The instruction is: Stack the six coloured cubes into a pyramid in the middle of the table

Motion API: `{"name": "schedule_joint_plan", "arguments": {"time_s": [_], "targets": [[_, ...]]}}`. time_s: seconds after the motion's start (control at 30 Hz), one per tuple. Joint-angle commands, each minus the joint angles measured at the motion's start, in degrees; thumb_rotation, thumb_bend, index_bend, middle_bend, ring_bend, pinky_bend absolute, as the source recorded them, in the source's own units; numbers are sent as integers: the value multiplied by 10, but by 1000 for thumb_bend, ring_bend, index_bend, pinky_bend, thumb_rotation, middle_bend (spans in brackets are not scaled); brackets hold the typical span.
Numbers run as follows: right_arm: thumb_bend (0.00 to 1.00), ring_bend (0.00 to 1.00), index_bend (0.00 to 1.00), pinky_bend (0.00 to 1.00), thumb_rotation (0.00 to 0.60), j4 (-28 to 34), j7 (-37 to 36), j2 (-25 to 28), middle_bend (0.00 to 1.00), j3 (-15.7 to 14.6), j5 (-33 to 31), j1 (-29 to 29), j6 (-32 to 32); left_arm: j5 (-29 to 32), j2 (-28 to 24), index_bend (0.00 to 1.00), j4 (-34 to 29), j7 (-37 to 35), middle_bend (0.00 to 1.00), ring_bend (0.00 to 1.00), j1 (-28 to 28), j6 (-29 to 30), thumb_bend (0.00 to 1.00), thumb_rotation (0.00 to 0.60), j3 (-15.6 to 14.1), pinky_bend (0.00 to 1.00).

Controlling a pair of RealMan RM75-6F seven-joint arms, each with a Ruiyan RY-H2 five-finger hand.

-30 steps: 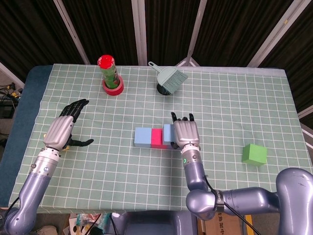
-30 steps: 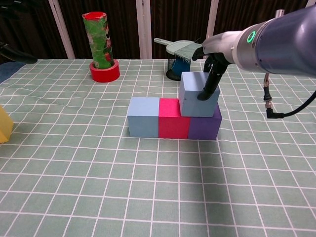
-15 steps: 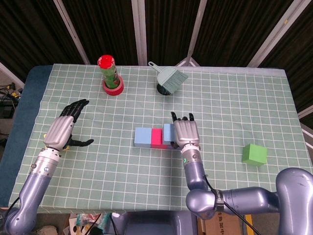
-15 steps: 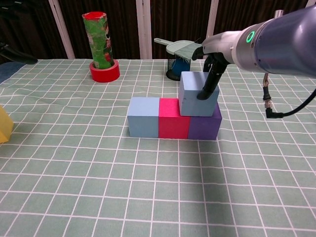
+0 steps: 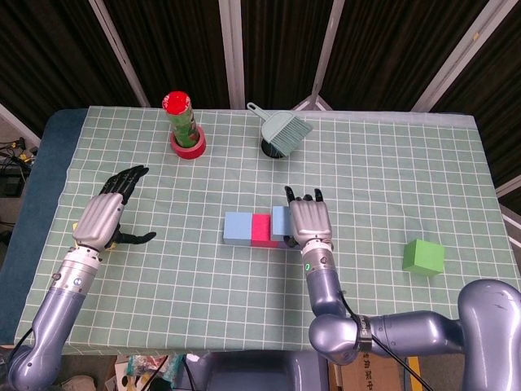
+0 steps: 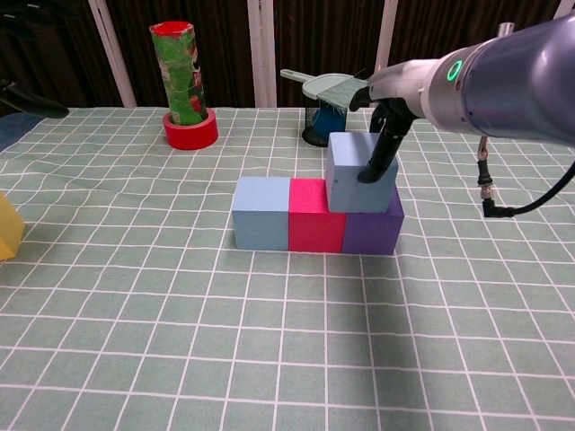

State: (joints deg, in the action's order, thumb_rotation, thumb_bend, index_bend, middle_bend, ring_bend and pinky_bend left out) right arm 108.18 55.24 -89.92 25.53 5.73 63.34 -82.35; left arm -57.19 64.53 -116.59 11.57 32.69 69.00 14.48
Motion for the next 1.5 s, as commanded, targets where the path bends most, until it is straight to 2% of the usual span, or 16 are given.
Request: {"name": "schedule_joint_plan", "arguments": {"time_s": [0.03, 0.97, 1.27, 1.5], "targets": [[325, 204, 0, 0, 600, 0, 0, -1, 404, 0, 0, 1, 0, 0, 0, 0, 0, 0, 27, 0, 0, 0, 77, 600, 0, 0], [324, 198, 0, 0, 600, -3, -12, -6, 390, -1, 6, -3, 4, 0, 0, 0, -1, 1, 27, 0, 0, 0, 77, 600, -1, 0], [322, 101, 0, 0, 600, 2, -15, -4, 191, -5, 11, -6, 11, 1, -2, 0, -2, 2, 27, 0, 0, 0, 77, 600, 0, 0], [250, 28, 0, 0, 600, 12, -20, -2, 60, -7, 16, -8, 9, 1, -3, 0, -5, 2, 27, 0, 0, 0, 77, 600, -1, 0]]}}
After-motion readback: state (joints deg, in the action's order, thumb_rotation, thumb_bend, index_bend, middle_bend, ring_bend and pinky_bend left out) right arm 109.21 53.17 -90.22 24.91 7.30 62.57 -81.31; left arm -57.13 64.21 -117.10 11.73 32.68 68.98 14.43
